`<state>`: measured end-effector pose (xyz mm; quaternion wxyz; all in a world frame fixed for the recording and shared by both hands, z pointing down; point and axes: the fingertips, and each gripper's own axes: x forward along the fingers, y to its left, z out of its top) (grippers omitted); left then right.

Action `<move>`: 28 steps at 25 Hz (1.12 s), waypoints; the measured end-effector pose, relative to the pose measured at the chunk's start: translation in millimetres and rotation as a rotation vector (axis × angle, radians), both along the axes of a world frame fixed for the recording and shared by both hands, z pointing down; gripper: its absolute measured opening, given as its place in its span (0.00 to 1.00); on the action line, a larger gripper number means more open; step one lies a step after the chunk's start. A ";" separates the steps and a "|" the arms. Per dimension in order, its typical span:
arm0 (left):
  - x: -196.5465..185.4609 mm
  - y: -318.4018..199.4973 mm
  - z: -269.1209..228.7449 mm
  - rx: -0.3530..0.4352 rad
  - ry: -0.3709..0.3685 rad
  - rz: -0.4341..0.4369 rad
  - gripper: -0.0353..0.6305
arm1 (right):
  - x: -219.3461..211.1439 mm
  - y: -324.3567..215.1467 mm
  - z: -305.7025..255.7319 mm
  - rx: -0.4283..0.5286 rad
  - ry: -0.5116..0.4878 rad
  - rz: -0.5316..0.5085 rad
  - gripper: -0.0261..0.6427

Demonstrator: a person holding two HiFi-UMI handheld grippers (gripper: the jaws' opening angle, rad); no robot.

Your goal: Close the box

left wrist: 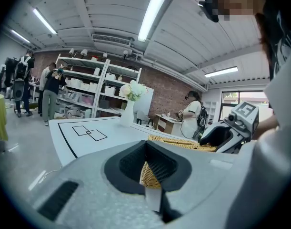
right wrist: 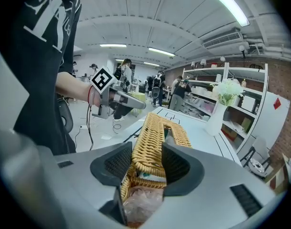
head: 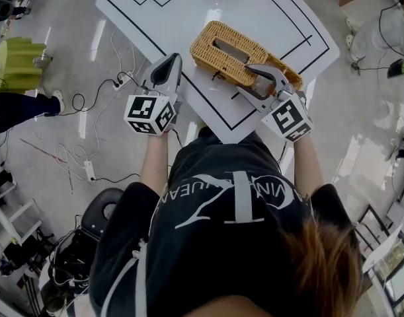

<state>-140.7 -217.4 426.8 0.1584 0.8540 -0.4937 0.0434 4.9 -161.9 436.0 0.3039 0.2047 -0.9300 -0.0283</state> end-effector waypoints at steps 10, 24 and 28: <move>-15.3 13.6 -8.7 0.019 -0.006 0.005 0.07 | 1.3 2.7 3.3 -0.003 0.020 0.101 0.32; -30.5 23.9 -16.1 0.051 -0.009 0.024 0.07 | 0.0 3.6 -13.4 0.016 -0.075 0.226 0.28; -32.1 26.9 -20.7 0.070 -0.011 0.031 0.07 | 6.7 4.5 -23.3 0.037 -0.118 0.280 0.24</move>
